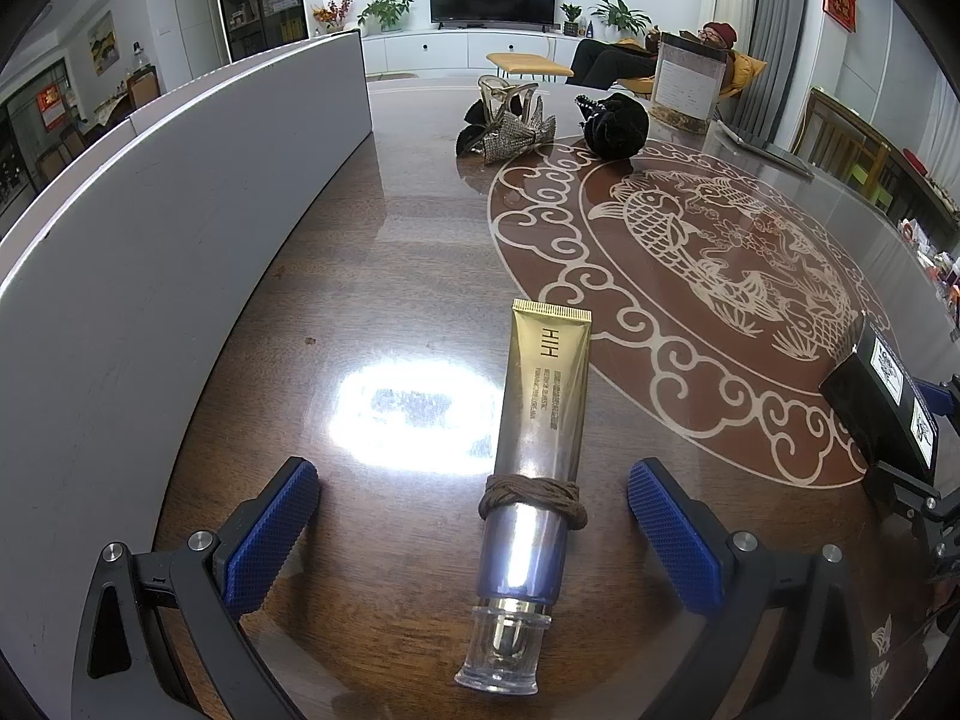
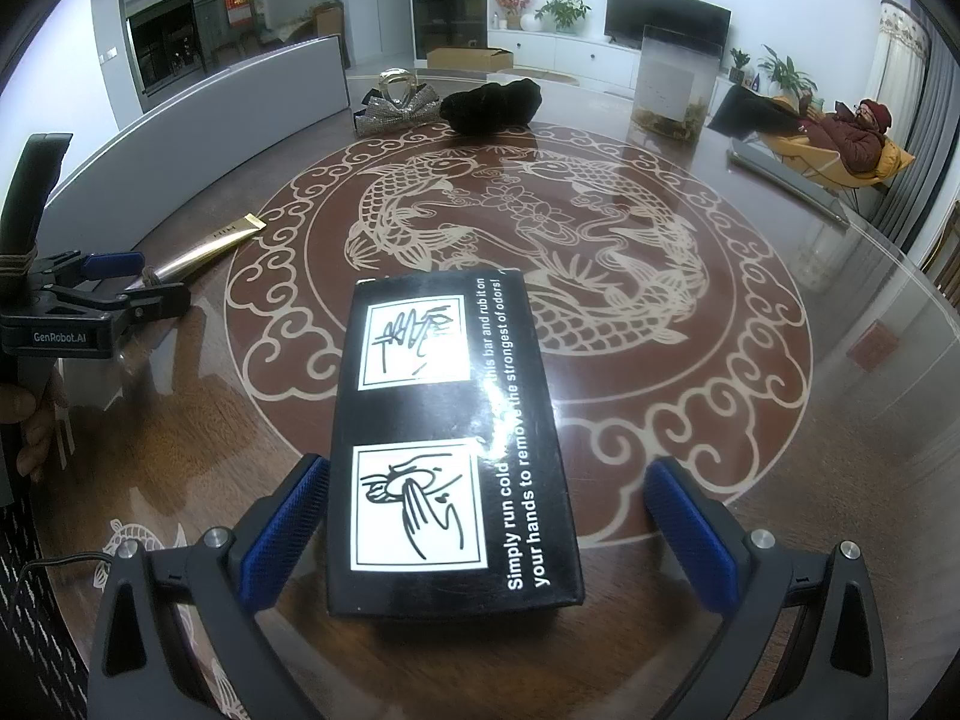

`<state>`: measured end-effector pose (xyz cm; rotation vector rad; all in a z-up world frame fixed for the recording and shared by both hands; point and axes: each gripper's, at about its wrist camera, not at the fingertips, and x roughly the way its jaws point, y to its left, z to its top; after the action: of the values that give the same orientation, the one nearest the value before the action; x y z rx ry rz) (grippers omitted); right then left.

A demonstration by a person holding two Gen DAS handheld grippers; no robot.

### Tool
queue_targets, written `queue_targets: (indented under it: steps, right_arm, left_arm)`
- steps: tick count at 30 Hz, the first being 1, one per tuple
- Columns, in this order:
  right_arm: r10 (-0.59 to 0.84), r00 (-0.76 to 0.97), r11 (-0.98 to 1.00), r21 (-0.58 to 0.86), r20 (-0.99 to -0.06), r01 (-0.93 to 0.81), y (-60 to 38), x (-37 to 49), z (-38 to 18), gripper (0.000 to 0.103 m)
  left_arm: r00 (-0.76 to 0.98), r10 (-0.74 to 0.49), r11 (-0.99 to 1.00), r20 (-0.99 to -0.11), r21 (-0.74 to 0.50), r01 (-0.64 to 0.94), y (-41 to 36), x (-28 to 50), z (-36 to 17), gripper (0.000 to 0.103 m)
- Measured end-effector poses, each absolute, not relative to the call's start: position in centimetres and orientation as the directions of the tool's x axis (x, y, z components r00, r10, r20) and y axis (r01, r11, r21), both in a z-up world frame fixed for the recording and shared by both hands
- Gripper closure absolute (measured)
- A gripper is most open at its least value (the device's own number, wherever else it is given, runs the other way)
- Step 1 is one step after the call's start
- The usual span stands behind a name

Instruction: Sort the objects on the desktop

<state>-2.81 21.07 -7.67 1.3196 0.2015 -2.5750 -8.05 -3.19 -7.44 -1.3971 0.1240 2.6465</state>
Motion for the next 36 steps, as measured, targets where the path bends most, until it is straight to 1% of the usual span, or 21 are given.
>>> queue_targets:
  steps: [21,22,23,24,26,28,29,31,34,35,36]
  right_arm:
    - [-0.151,-0.561,-0.961,-0.011,-0.814,0.275,21.1,-2.8,-7.6,0.0]
    - [-0.151,-0.561,-0.961,-0.012,-0.814,0.275,21.1,-2.8,-7.6,0.0]
    - [-0.151,-0.561,-0.961,-0.012,-0.814,0.276,21.2,-2.8,-7.7,0.0]
    - [-0.151,-0.561,-0.961,-0.011,-0.814,0.276,21.1,-2.8,-7.7,0.0]
    - [-0.164,-0.547,-0.953,-0.012,-0.821,0.303,21.1,-3.0,-7.6,0.0]
    - [-0.176,-0.469,-0.932,-0.007,-0.865,0.363,20.9,-3.8,-7.4,0.0]
    - [-0.191,-0.425,-0.929,0.023,-0.885,0.37,21.0,-4.4,-7.1,0.0]
    - [-0.244,-0.42,-0.93,0.088,-0.874,0.358,21.3,-4.9,-5.7,0.0]
    - [-0.254,-0.41,-0.923,0.092,-0.876,0.374,20.4,-5.7,-5.1,0.0]
    - [-0.244,-0.377,-0.917,0.085,-0.893,0.39,19.8,-6.0,-5.7,0.012]
    - [-0.225,-0.364,-0.914,0.067,-0.904,0.399,19.4,-6.1,-5.9,0.034]
  left_arm:
    - [-0.533,0.088,-0.983,-0.842,0.012,-0.181,-2.4,-7.6,-7.5,0.0]
    - [-0.523,0.094,-0.98,-0.847,0.014,-0.199,-2.4,-7.7,-7.4,0.003]
    - [-0.515,0.114,-0.973,-0.849,0.01,-0.232,-2.3,-7.7,-7.2,0.016]
    - [-0.508,0.136,-0.962,-0.851,0.01,-0.274,-2.0,-7.4,-6.9,0.026]
    - [-0.496,0.156,-0.946,-0.854,0.015,-0.324,-1.5,-6.8,-6.4,0.074]
    - [-0.484,0.153,-0.942,-0.862,0.02,-0.334,-1.5,-6.1,-6.3,0.074]
    - [-0.485,0.158,-0.945,-0.86,0.01,-0.326,-1.6,-5.7,-6.3,0.075]
    - [-0.488,0.166,-0.953,-0.857,-0.012,-0.303,-1.9,-4.9,-6.3,0.075]
    - [-0.471,0.184,-0.952,-0.863,-0.037,-0.304,-1.6,-4.3,-6.2,0.075]
    - [-0.471,0.18,-0.951,-0.864,-0.031,-0.308,-1.2,-4.1,-6.2,0.075]
    - [-0.472,0.177,-0.95,-0.863,-0.025,-0.311,-1.0,-3.8,-6.2,0.075]
